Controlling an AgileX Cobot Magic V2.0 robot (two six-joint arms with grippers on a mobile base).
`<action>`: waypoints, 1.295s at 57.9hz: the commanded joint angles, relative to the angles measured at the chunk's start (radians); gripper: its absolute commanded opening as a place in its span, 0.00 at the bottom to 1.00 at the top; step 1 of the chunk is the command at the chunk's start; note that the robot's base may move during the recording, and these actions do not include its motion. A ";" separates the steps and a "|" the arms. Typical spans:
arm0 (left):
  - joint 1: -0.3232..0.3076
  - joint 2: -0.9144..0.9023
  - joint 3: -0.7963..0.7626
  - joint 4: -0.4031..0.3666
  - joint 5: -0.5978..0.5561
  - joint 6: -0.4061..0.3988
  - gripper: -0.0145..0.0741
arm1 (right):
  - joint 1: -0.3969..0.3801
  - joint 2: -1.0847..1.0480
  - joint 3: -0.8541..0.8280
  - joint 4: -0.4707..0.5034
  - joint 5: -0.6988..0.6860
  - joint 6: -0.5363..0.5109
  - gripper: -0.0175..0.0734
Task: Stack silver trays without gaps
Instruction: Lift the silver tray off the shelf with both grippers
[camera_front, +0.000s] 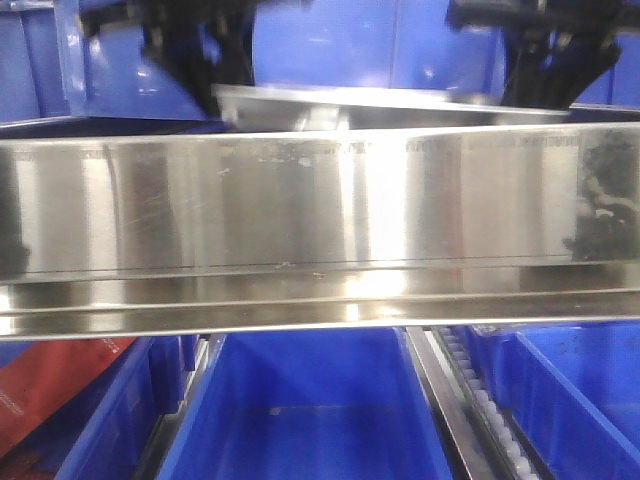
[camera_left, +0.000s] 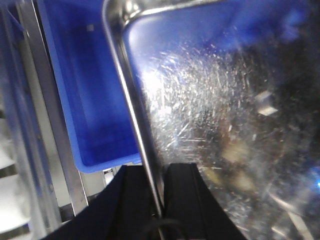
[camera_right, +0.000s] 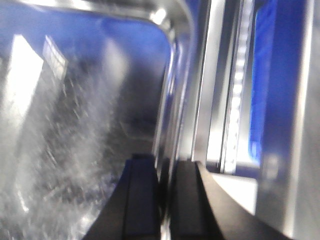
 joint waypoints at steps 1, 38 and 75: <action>-0.006 -0.035 -0.072 -0.014 0.021 0.015 0.14 | 0.006 -0.044 -0.039 -0.018 0.047 -0.026 0.10; -0.017 -0.038 -0.439 0.049 0.059 0.015 0.14 | 0.006 -0.154 -0.337 -0.003 -0.005 -0.026 0.10; -0.017 -0.038 -0.461 0.159 -0.109 0.015 0.14 | 0.006 -0.154 -0.368 -0.003 -0.286 -0.026 0.10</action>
